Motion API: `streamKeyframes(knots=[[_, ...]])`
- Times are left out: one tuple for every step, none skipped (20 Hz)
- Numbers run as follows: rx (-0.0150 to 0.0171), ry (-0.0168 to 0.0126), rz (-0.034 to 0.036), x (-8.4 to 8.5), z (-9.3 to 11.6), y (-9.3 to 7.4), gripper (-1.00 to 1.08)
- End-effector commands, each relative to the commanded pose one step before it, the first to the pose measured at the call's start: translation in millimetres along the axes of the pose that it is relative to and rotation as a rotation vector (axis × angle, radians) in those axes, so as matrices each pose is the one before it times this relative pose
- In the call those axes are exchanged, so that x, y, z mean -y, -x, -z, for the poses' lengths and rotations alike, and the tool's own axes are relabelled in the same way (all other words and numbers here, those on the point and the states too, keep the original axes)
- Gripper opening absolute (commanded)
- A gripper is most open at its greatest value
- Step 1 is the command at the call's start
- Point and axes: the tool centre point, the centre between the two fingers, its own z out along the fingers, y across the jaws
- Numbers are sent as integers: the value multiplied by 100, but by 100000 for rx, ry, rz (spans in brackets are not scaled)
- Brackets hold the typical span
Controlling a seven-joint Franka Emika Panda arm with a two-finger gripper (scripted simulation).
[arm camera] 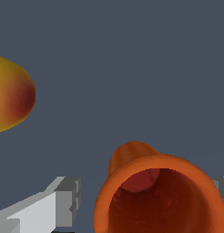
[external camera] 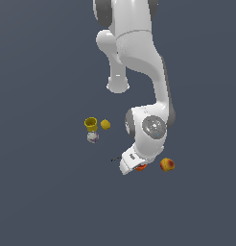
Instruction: Pick up a designated object from a clutter of objects.
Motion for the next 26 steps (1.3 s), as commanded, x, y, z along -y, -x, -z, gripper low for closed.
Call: streamKeyframes(knots=[[-149,63,11,-46,-529,-95,100],[0,0,0,-13,-44,-36,100],[0,0,0,-5,-4,-16,100],[0,0,0,0,0,0,-100],[0,0,0,0,0,0,-100],[0,0,0,0,0,0,-100],[0,0,0,0,0,0,-100],[0,0,0,0,0,0,-100],[0,0,0,0,0,0,-100],[0,0,0,0,0,0,-100],[0,0,0,0,0,0,-100],[0,0,0,0,0,0,-100],[0,0,0,0,0,0,-100],[-59,35,-3,-7,64,-2,-100],[0,0,0,-8,23,10,-100],[0,0,0,-24,70,29,-100],[0,0,0,-40,117,49,-100],[0,0,0,-56,165,68,-100],[0,0,0,-72,212,88,-100],[0,0,0,-88,261,108,-100],[0,0,0,-104,309,128,-100],[0,0,0,-121,358,148,-100],[0,0,0,-138,408,168,-100],[0,0,0,-155,459,189,-100],[0,0,0,-172,511,210,-100],[0,0,0,-190,564,231,-100]])
